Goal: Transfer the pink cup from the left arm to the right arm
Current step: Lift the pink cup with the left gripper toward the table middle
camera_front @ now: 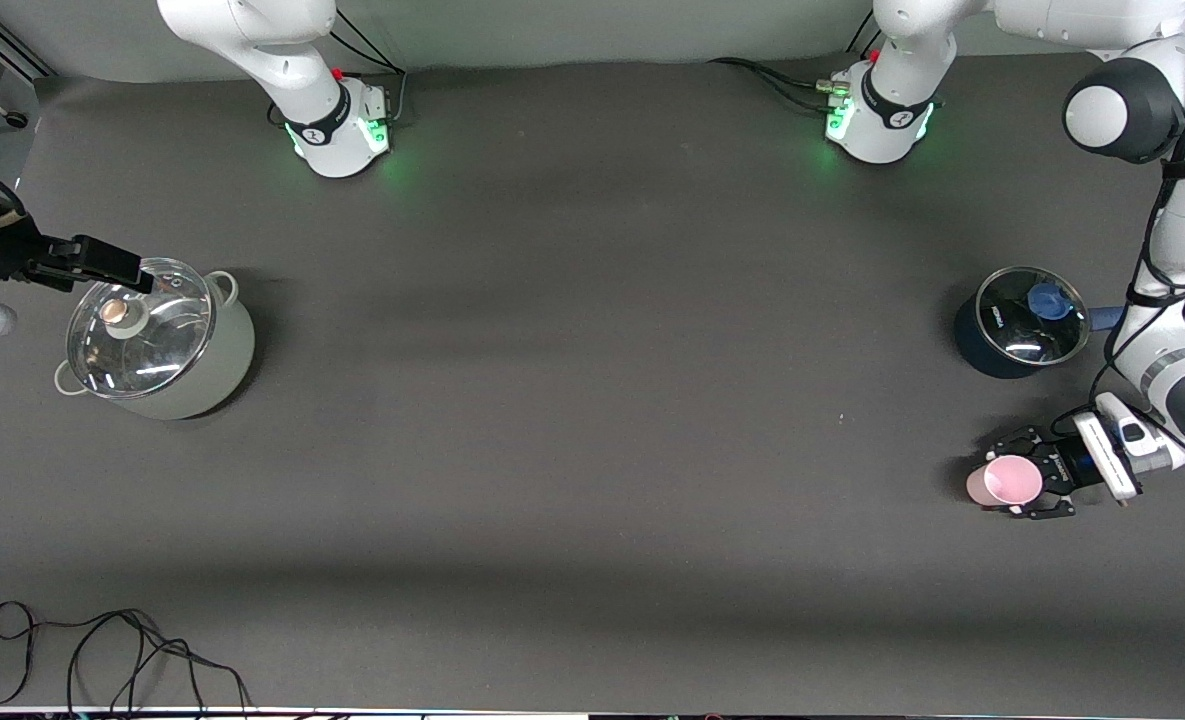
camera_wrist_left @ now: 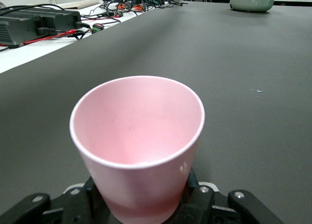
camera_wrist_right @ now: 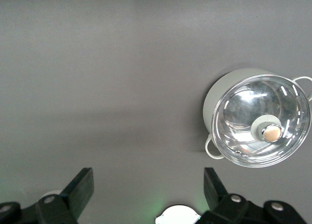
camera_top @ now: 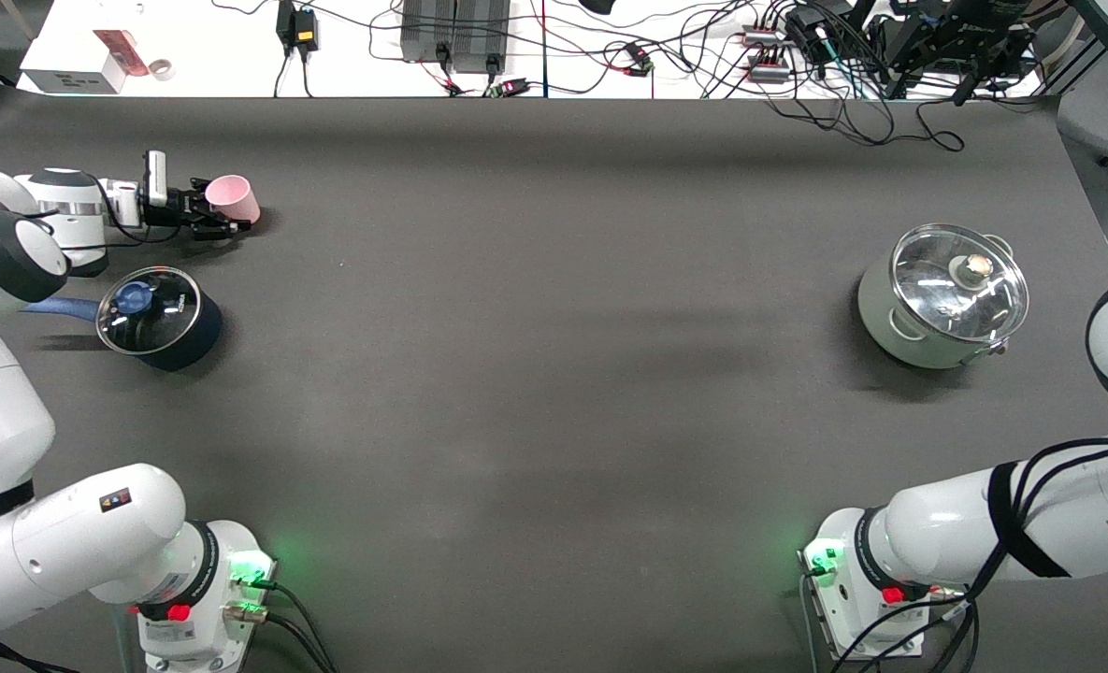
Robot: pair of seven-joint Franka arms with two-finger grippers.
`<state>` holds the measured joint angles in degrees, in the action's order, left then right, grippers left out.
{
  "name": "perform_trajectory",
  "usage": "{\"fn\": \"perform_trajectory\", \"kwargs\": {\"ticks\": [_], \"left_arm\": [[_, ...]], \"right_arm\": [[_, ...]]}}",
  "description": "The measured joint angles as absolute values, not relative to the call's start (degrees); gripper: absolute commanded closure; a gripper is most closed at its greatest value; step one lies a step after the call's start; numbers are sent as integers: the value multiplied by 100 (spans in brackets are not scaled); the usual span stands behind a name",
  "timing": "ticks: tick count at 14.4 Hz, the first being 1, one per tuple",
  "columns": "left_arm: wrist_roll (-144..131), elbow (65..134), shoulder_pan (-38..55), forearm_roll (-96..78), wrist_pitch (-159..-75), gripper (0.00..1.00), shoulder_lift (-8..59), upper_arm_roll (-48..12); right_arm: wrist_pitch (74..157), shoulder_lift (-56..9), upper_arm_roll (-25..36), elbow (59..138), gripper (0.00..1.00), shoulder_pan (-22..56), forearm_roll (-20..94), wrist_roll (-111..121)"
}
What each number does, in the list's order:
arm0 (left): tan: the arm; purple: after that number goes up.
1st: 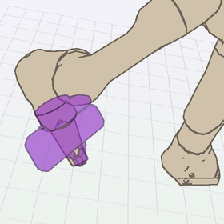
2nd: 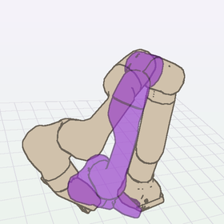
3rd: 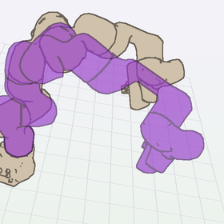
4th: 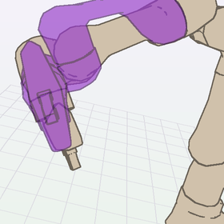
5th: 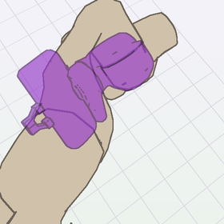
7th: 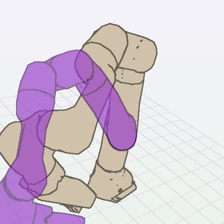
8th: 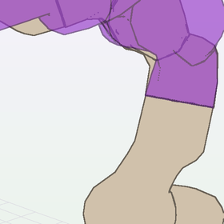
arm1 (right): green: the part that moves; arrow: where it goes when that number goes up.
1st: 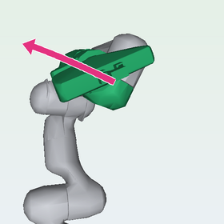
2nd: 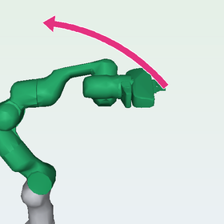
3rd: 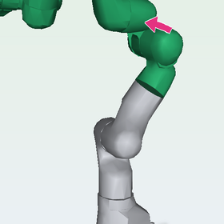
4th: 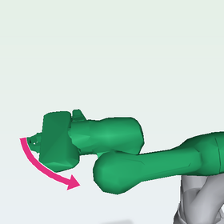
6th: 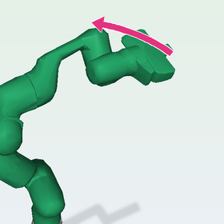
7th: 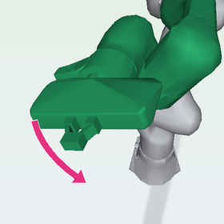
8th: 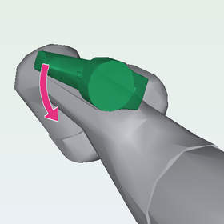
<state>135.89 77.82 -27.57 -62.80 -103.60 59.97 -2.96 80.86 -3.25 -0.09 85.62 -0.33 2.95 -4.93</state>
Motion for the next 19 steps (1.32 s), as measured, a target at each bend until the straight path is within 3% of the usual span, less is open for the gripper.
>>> {"fn": "perform_trajectory", "kwargs": {"ticks": [7, 11, 14, 19], "left_arm": [[12405, 7533, -2483, -6293, -10436, 63, 5676, -388], [11072, 7578, -1904, -6383, -11135, 67, 5054, -697], [10660, 8206, -1789, -6890, -12437, 69, 4366, -1583], [10662, 10064, -1718, -8330, -14599, 70, 2869, -3384]], "right_arm": [[8086, -328, -7, 8562, 0, -33, 295, -493], [8086, -330, 1, 8561, 0, -34, 294, -493], [8086, -331, 6, 8560, 0, -35, 294, -493], [8086, -380, 38, 8559, 0, -61, 290, -493]]}}
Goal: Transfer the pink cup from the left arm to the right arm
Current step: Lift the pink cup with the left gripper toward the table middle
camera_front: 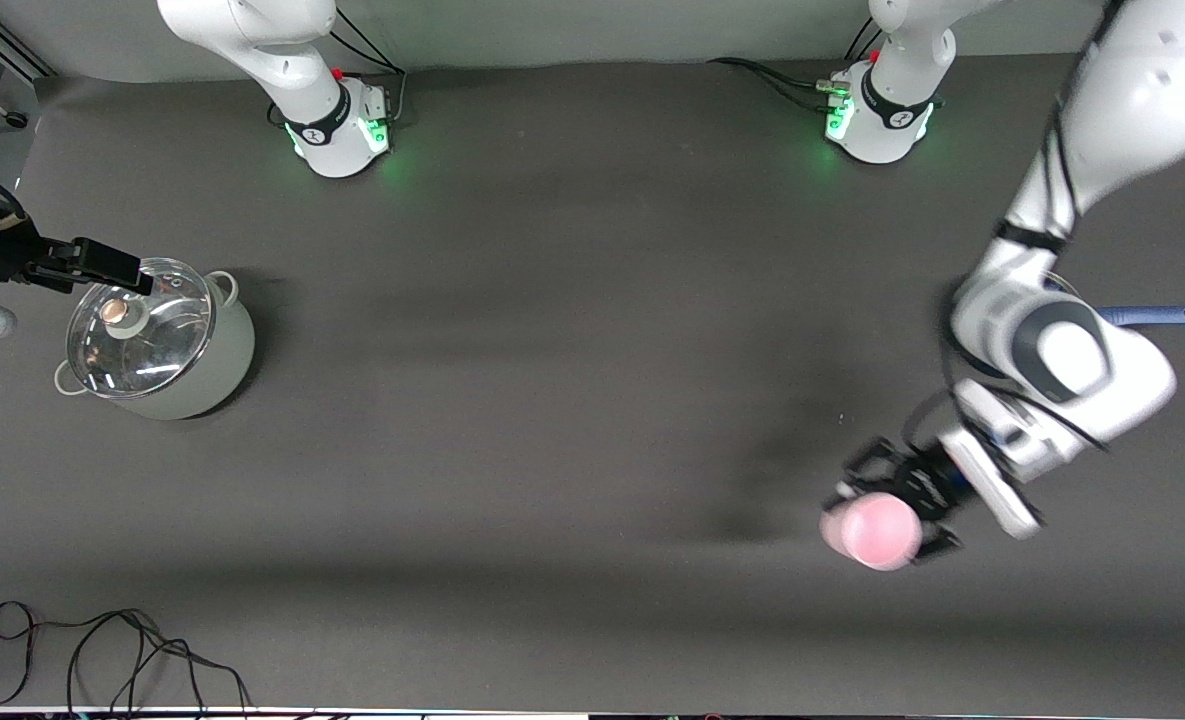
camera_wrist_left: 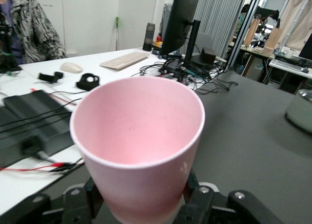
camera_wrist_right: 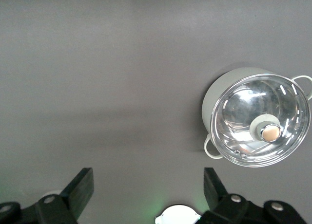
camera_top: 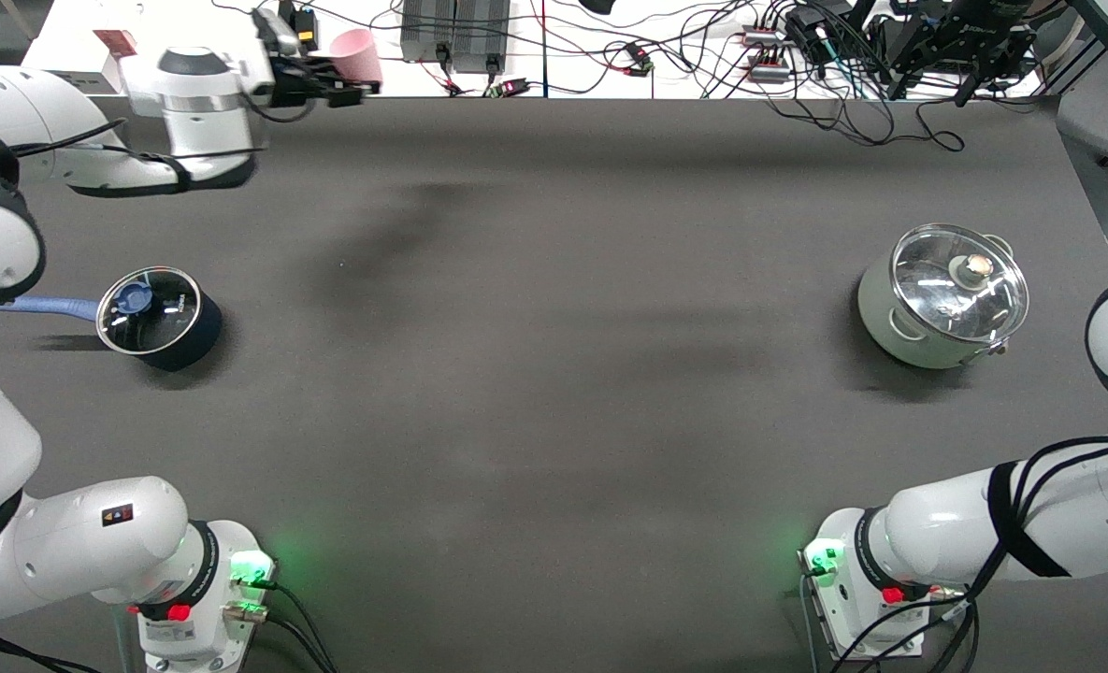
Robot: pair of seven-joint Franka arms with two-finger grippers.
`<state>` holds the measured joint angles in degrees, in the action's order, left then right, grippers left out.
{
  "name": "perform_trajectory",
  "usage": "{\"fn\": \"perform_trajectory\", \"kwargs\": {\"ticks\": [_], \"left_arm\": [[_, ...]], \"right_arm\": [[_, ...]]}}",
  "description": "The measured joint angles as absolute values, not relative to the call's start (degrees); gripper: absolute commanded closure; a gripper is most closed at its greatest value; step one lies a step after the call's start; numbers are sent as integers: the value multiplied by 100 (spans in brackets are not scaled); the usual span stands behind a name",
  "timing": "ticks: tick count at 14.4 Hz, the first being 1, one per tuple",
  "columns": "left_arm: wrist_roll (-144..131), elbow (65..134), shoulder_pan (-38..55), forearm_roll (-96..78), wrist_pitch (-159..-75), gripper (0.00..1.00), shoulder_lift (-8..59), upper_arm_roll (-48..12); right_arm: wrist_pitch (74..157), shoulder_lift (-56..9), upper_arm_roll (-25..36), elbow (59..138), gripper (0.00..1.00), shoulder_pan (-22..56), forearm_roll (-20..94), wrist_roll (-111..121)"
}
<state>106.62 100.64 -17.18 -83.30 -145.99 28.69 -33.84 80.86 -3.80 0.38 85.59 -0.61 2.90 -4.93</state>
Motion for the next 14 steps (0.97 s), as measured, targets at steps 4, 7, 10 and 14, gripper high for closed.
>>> {"fn": "perform_trajectory", "kwargs": {"ticks": [4, 7, 10, 14], "left_arm": [[10672, 11031, -1690, -9312, -16079, 76, 1770, -4702], [10672, 11432, -1668, -9924, -17263, 77, 1242, -5787], [10658, 11569, -1635, -10134, -18166, 77, 1005, -6521], [10634, 11585, -1633, -10276, -18575, 77, 998, -7108]], "right_arm": [[8087, -426, 52, 8559, 0, -74, 287, -493], [8087, -427, 59, 8557, 0, -76, 280, -493], [8086, -427, 94, 8555, 0, -79, 267, -493], [8086, -446, 188, 8555, 3, -89, 266, -493]]}}
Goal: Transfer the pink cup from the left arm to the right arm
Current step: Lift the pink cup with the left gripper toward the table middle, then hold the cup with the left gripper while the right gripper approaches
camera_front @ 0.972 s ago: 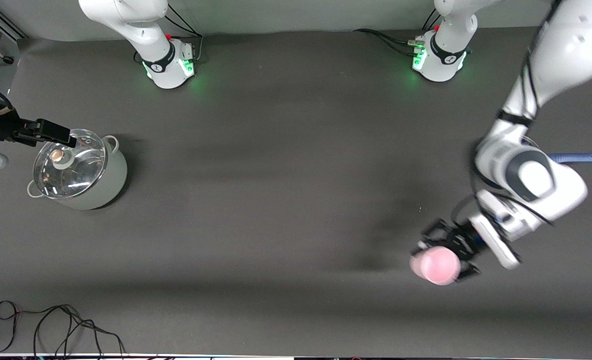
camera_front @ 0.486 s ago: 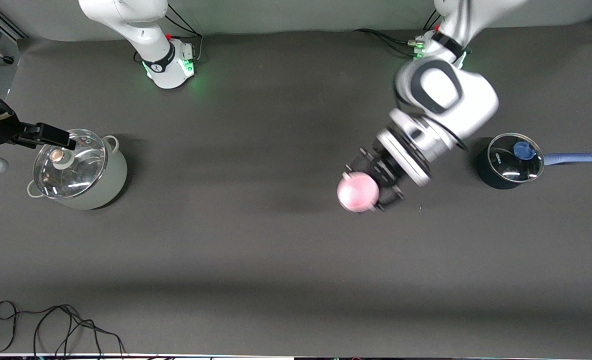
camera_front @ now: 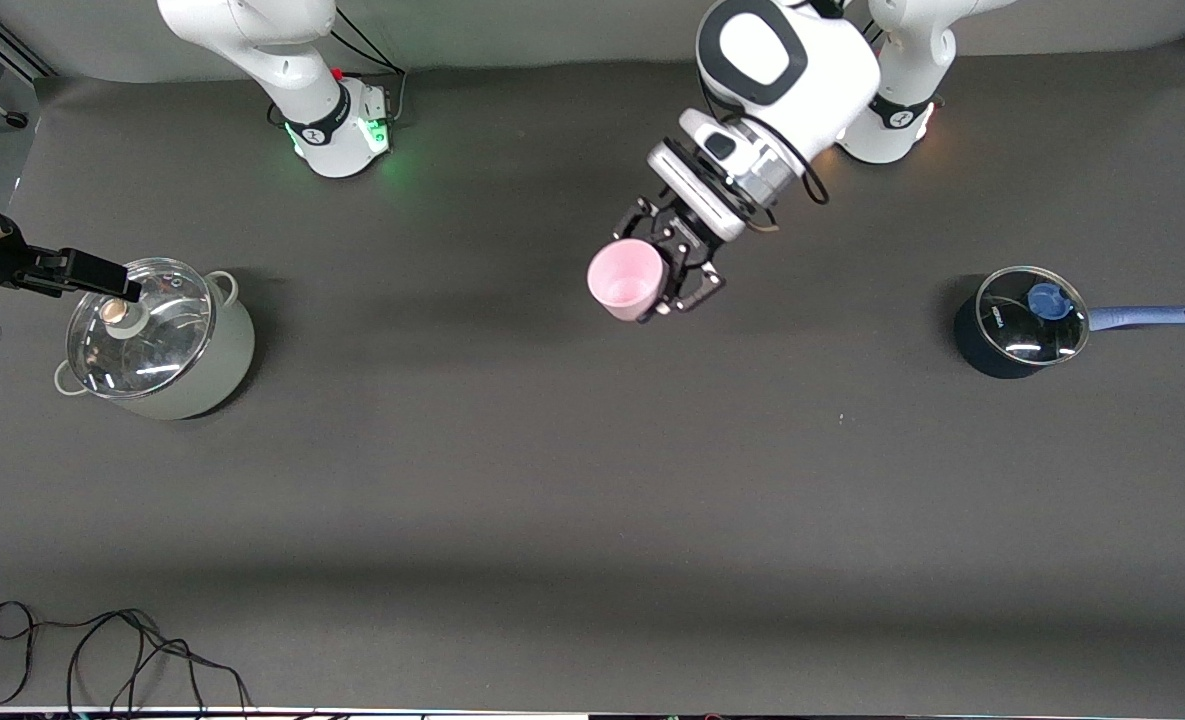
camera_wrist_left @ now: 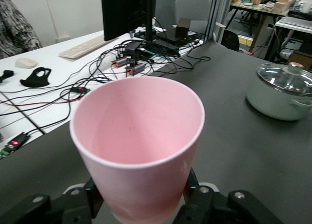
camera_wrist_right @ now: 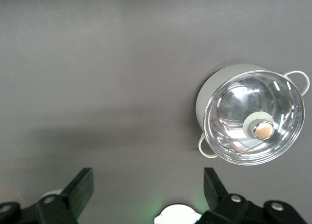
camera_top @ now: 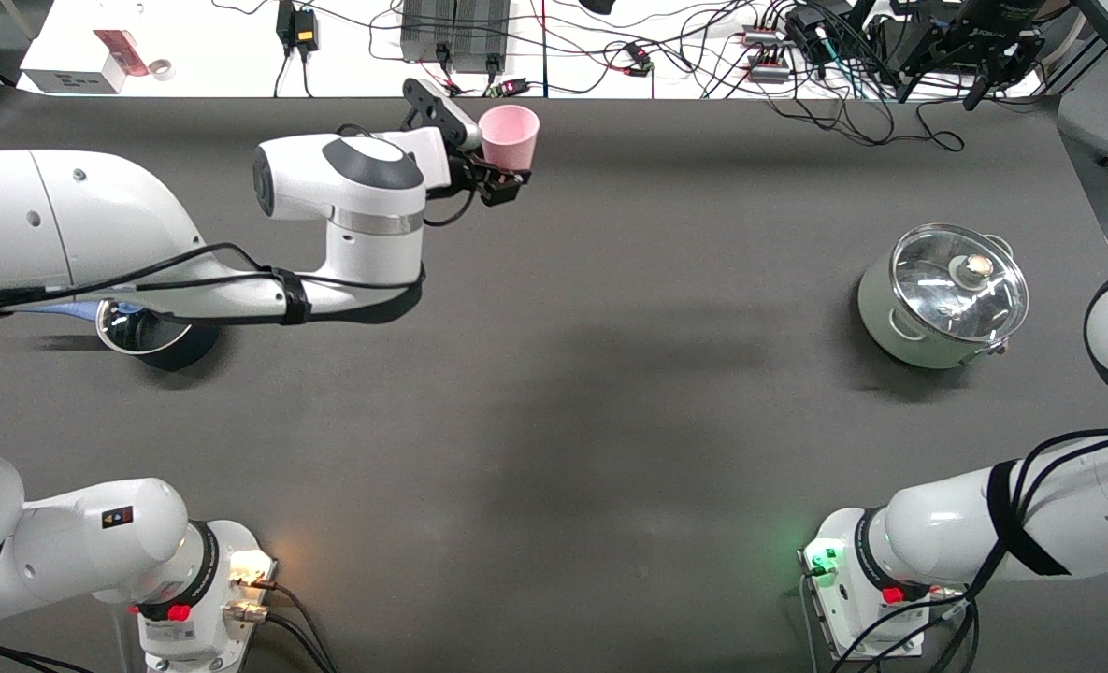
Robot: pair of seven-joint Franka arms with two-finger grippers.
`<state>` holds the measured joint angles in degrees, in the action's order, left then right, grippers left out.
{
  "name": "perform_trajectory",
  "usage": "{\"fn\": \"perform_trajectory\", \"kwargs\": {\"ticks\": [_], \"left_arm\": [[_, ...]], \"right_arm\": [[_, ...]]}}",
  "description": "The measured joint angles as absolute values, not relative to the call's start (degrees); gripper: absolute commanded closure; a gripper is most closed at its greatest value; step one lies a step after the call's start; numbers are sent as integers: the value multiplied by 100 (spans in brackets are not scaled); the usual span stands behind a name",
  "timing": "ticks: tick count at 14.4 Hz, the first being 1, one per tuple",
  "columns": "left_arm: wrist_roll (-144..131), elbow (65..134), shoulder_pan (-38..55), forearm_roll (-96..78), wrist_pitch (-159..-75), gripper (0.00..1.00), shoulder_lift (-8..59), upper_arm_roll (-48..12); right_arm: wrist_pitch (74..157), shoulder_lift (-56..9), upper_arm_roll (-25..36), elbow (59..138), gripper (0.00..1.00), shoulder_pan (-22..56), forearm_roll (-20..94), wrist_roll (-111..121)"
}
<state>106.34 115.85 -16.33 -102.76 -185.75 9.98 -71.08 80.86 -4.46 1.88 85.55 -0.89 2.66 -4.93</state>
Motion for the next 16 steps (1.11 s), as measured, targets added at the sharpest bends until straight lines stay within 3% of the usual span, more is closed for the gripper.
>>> {"fn": "perform_trajectory", "kwargs": {"ticks": [3, 9, 16], "left_arm": [[10507, 11585, -1630, -10280, -18609, 77, 985, -7275], [10436, 11564, -1628, -10280, -18609, 77, 978, -7299], [10401, 11556, -1631, -10280, -18609, 77, 978, -7295]], "right_arm": [[8087, -478, 173, 8555, 2, -50, 326, -735], [8087, -474, 49, 8255, 0, 69, 1570, -3047], [8119, -575, -61, 7736, 0, 1526, 1613, -6658]]}}
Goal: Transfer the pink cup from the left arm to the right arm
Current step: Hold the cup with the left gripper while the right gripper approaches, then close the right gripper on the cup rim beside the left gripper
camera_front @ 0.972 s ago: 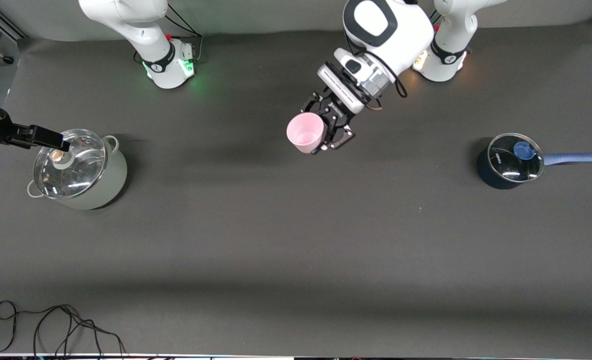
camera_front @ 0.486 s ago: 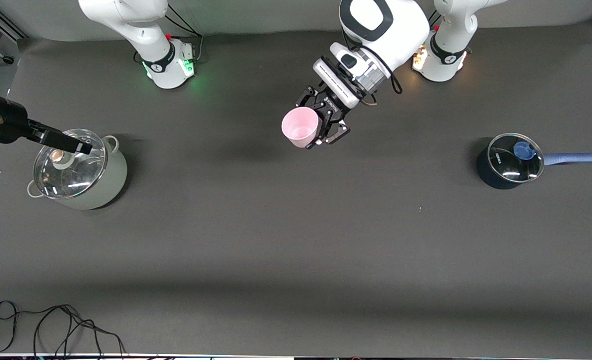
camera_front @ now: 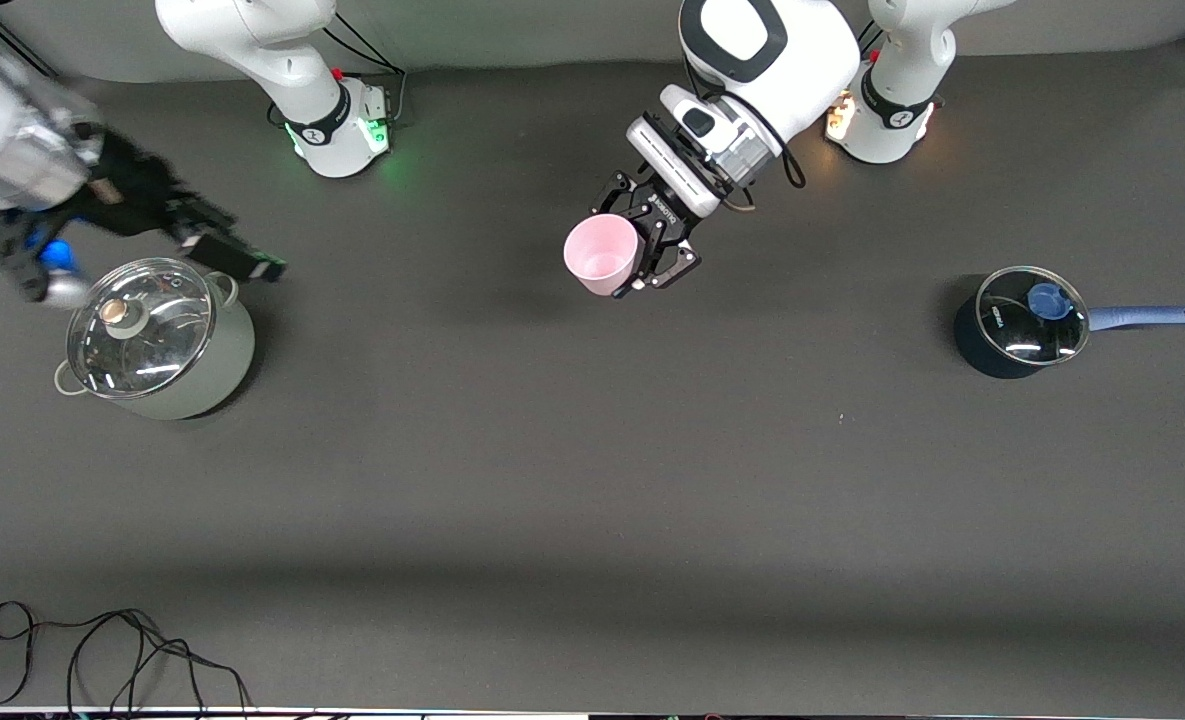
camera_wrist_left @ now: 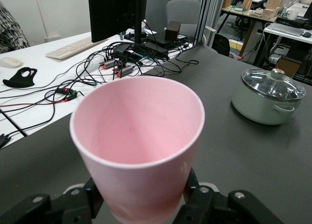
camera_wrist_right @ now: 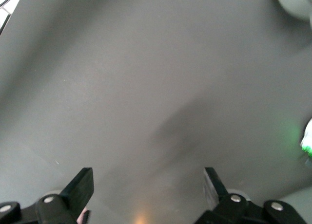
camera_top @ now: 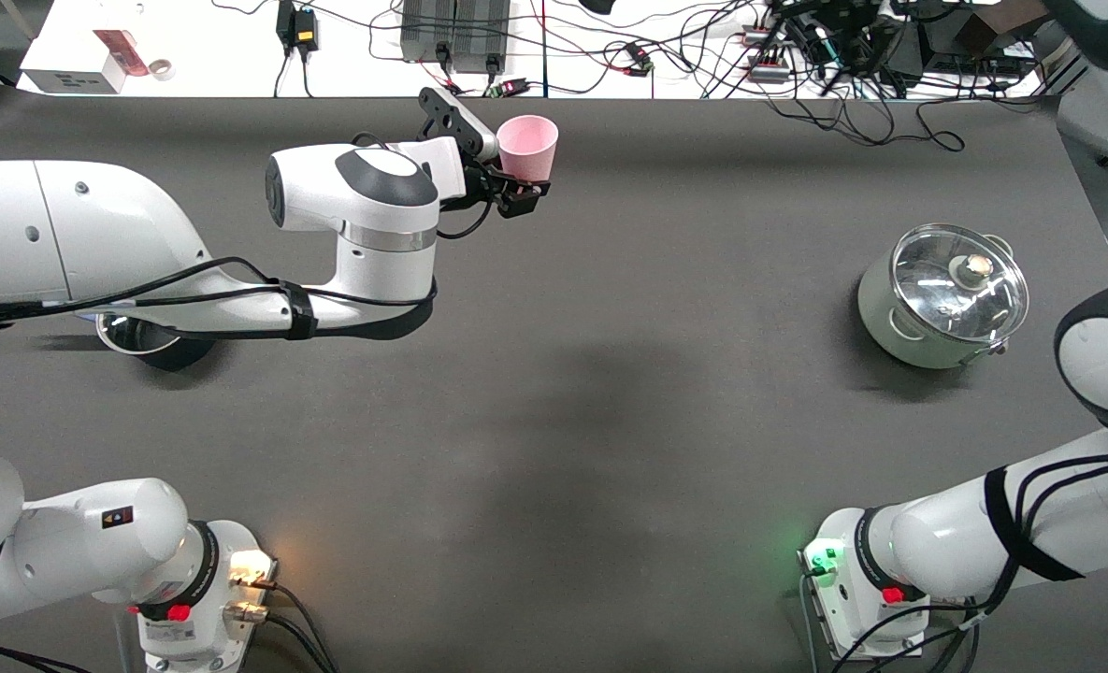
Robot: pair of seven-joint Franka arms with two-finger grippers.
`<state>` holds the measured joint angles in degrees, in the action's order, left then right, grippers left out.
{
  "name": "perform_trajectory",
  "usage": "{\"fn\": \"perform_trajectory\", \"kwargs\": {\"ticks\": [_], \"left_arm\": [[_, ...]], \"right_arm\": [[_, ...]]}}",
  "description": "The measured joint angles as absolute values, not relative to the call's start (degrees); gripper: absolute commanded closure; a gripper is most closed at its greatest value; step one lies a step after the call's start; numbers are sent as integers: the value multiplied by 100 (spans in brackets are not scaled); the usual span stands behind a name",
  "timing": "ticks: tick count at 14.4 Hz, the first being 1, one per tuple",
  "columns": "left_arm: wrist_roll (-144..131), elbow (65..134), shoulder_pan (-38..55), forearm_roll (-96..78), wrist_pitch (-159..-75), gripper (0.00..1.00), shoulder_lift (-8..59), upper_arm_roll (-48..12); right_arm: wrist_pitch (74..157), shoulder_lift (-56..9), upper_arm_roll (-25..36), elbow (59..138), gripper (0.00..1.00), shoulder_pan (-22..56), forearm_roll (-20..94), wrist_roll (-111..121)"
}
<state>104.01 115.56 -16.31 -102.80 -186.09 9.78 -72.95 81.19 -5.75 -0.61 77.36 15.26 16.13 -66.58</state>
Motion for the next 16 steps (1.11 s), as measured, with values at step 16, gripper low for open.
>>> {"fn": "perform_trajectory", "kwargs": {"ticks": [16], "left_arm": [[10313, 11503, -1636, -10282, -18610, 76, 978, -7280]], "right_arm": [[9790, -1524, -64, 7023, 0, 3660, 1611, -11255]]}}
